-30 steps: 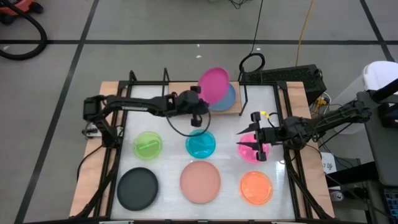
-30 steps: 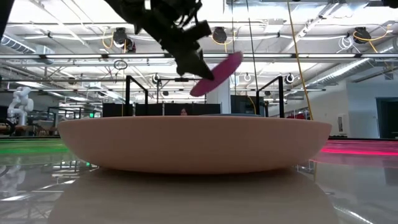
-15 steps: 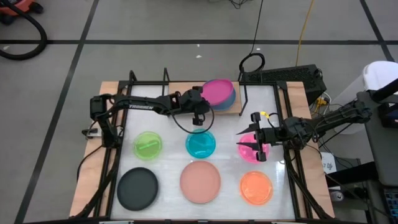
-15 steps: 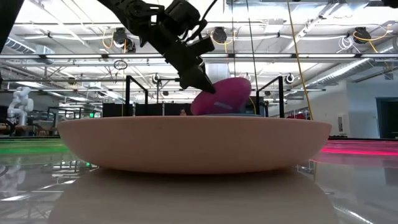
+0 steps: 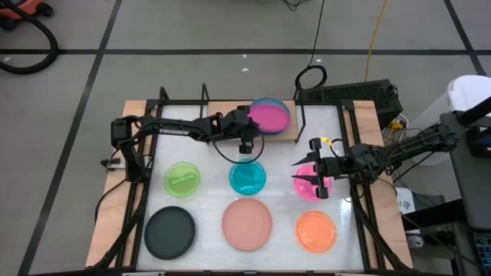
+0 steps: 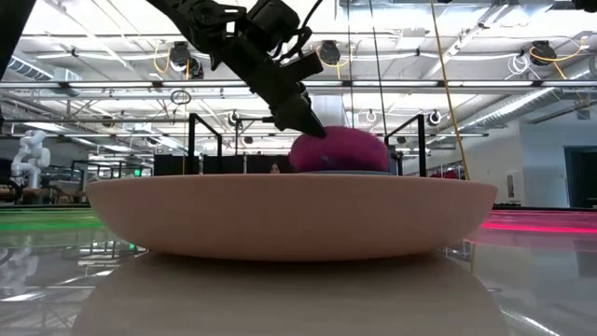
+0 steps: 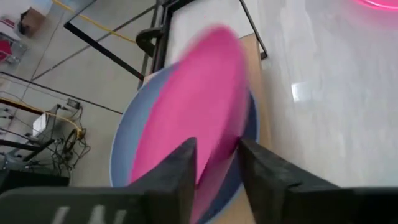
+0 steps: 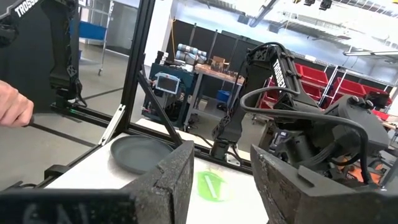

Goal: Place and stack plates onto a shelf
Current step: Stack the large pink plate on top of the large blue plate on the shelf, then stack the large light orange plate on top of the large pink plate on the shelf

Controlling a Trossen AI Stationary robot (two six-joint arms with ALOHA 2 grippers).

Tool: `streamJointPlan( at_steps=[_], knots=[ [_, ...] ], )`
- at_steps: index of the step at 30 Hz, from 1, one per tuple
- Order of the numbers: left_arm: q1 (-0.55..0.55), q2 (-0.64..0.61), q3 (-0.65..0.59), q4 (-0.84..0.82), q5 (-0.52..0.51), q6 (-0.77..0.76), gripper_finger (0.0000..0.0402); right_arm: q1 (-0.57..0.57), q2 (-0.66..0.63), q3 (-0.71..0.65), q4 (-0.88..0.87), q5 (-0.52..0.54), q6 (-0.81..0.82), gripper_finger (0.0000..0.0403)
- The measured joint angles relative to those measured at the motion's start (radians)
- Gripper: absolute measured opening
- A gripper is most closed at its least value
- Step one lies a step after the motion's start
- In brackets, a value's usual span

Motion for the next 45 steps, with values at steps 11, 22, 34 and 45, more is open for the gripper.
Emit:
streamJointPlan(
  at_steps=[11,22,34,45],
  knots=[
    [-0.039,-0.06,0.0,0.032,-0.133,-0.063,0.0202,0.0,0.0,0.0,-0.058,0.108,0.006,0.0139],
    [-0.126,-0.241,-0.083,0.097,0.028,-0.27,0.0202,0.0,0.0,0.0,-0.09,0.104,0.03,0.0139],
    [-0.139,-0.41,-0.458,0.6,0.028,-0.396,0.0202,0.0,0.0,0.0,-0.126,0.101,0.057,0.0139],
    [-0.138,-0.417,-0.463,0.585,0.028,-0.407,0.0202,0.0,0.0,0.0,-0.122,0.102,0.052,0.0139]
  ],
)
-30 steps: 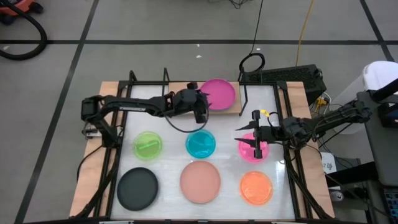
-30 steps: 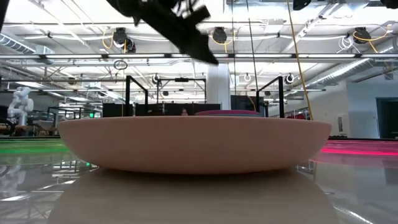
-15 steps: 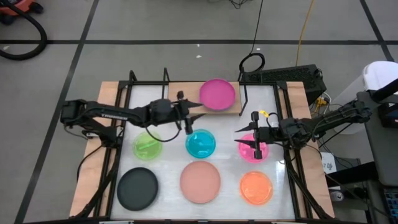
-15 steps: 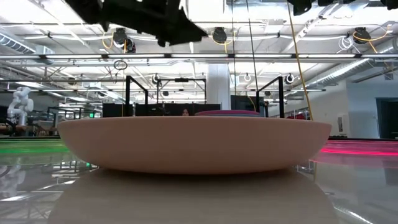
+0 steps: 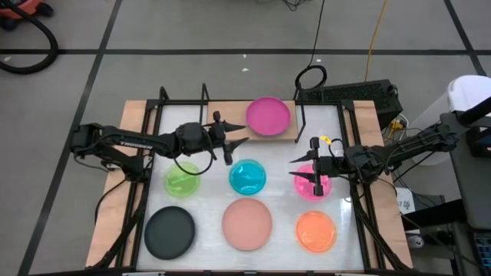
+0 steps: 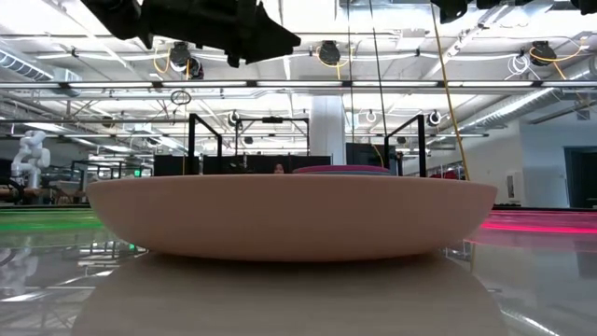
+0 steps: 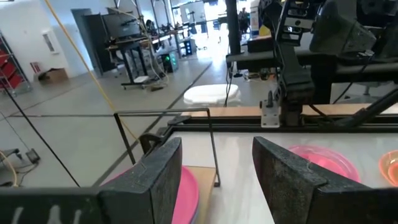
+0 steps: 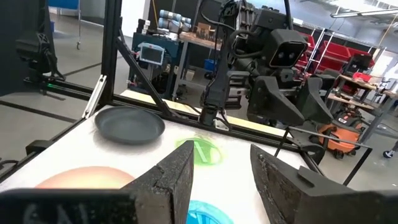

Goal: Place and stack plates onto a shelf
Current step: Stack the large light orange plate on top of the large pink plate on the shelf

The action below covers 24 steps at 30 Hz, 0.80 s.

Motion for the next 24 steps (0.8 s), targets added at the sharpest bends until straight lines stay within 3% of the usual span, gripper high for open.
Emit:
streamJointPlan(
  at_steps=[24],
  knots=[
    [-0.055,0.0,0.0,-0.028,0.0,-0.077,0.0202,0.0,0.0,0.0,-0.005,0.002,-0.011,0.0139]
  ],
)
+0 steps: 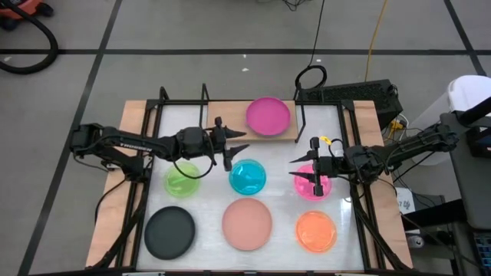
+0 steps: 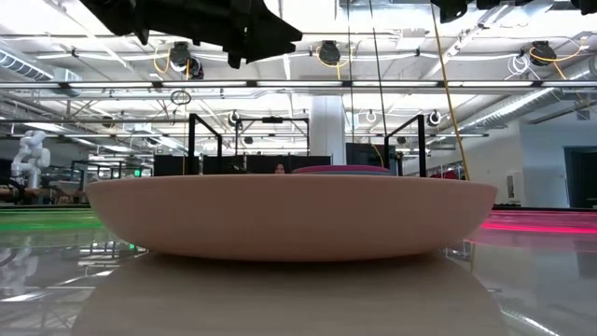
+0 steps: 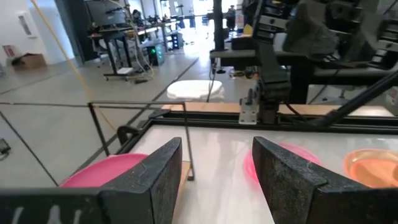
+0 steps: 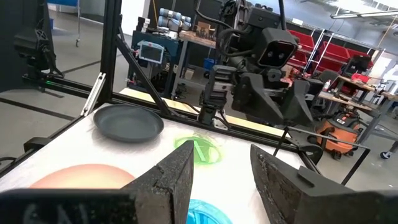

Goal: Place and stack plates onto a shelf
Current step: Stack the large light orange plate on top of the large pink plate on the shelf

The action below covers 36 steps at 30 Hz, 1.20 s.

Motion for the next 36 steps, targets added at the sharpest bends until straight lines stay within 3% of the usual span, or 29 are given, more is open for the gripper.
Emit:
streamJointPlan(
  at_steps=[20,29,36],
  knots=[
    [-0.083,0.002,0.001,-0.01,-0.001,-0.013,0.0202,0.0,0.003,0.0,-0.008,-0.002,0.003,0.0139],
    [-0.124,-0.052,0.001,-0.062,0.0,-0.006,0.0202,0.0,0.111,0.05,-0.069,-0.009,0.012,0.0139],
    [-0.123,-0.149,-0.02,-0.139,-0.002,-0.005,0.0202,0.001,0.242,0.098,-0.129,-0.201,0.012,0.0139]
  ],
)
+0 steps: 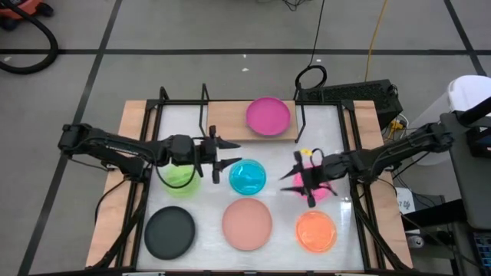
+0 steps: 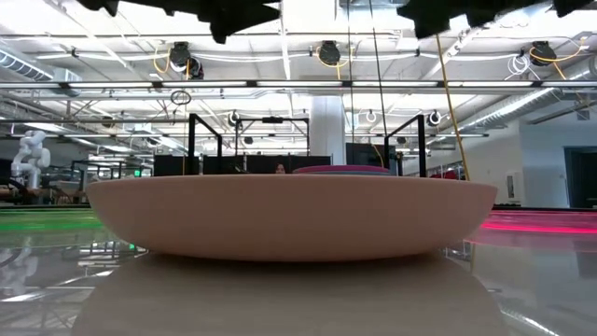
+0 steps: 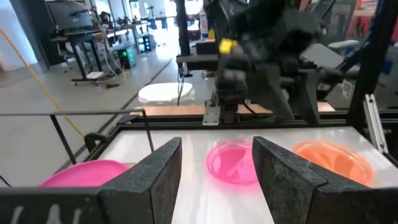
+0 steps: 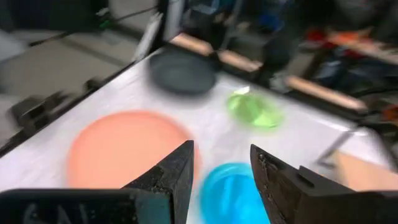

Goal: Place and stack plates onto a shelf
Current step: Stack the large light orange plate on top of the large pink plate on the shelf

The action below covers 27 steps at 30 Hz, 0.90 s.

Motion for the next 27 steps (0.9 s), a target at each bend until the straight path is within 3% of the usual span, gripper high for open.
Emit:
streamJointPlan(
  at_steps=[4,9,15,22,27],
  knots=[
    [0.001,-0.055,-0.099,0.102,-0.041,-0.005,0.0202,0.028,0.096,0.0,-0.007,-0.07,0.004,0.0139],
    [0.001,-0.146,-0.235,0.259,-0.131,-0.039,0.0202,0.065,0.206,0.0,-0.004,-0.071,-0.002,0.0139],
    [0.0,-0.225,-0.31,0.286,-0.139,-0.06,0.0202,0.103,0.33,0.0,0.003,-0.07,-0.057,0.0139],
    [0.0,-0.231,-0.32,0.288,-0.138,-0.06,0.0202,0.095,0.424,0.0,0.111,-0.079,0.287,0.0139],
    [0.0,-0.23,-0.32,0.287,-0.138,-0.072,0.0202,0.053,0.449,0.0,0.208,-0.137,0.421,0.0139]
  ],
)
